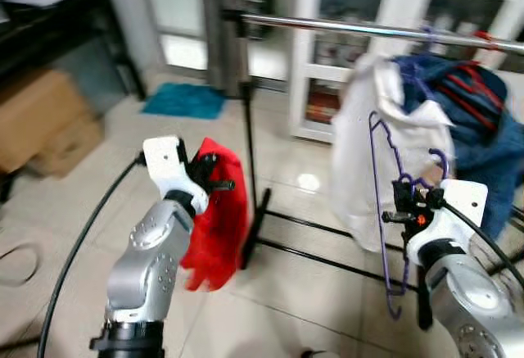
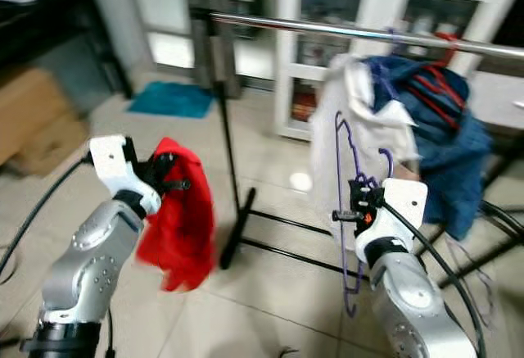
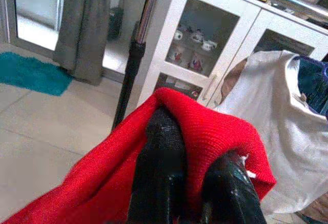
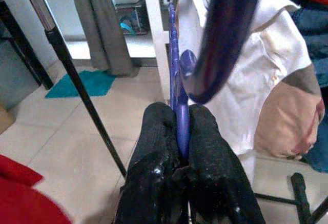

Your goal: Hang hanger

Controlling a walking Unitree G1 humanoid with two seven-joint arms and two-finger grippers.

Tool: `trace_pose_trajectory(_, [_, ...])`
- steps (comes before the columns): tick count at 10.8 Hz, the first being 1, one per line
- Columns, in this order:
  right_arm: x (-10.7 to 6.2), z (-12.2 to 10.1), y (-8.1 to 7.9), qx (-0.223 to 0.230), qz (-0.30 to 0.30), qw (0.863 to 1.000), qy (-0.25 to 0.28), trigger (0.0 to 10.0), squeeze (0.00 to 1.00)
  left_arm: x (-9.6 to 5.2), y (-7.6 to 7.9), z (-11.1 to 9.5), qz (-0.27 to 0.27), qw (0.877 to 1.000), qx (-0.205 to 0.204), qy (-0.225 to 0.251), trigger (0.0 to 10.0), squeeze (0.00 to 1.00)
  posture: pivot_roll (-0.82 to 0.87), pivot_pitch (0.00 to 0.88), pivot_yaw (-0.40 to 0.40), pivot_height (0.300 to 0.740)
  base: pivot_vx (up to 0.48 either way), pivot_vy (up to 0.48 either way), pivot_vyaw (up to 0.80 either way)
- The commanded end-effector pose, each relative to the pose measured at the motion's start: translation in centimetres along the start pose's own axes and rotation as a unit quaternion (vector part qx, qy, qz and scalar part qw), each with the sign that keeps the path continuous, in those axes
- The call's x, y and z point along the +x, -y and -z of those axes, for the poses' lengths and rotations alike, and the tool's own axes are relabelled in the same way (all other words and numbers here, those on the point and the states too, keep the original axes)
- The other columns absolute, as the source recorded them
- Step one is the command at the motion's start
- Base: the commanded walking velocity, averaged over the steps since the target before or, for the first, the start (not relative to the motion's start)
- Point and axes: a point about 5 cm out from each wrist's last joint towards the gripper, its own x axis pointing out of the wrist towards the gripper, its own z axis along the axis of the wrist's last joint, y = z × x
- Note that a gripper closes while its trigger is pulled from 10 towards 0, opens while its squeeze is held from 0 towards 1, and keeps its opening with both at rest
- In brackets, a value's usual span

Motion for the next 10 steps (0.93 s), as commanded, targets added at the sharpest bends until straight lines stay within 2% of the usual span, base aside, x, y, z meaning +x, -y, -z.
trace_pose_trajectory(1, [0.11, -0.57, -0.44, 0.001, -0.003, 1.0, 0.014, 10.0, 0.0, -0.01, -0.51, -0.48, -0.018, 1.0, -0.012, 0.018, 10.0, 0.0, -0.05, 0.0, 0.073, 0.74, 0.0, 0.0, -0.8])
trace_pose_trajectory(4, [0.18, -0.59, -0.6, 0.004, -0.009, 1.0, 0.014, 10.0, 0.0, 0.1, -0.48, -0.6, -0.008, 0.999, -0.04, 0.034, 10.0, 0.0, -0.06, 0.0, 0.075, 0.74, 0.0, 0.0, -0.8])
trace_pose_trajectory(10, [0.28, -0.43, -0.79, 0.005, -0.017, 1.0, 0.008, 10.0, 0.0, -0.14, -0.74, -0.49, -0.016, 0.999, -0.029, 0.03, 10.0, 0.0, -0.05, 0.0, 0.063, 0.74, 0.0, 0.0, -0.8])
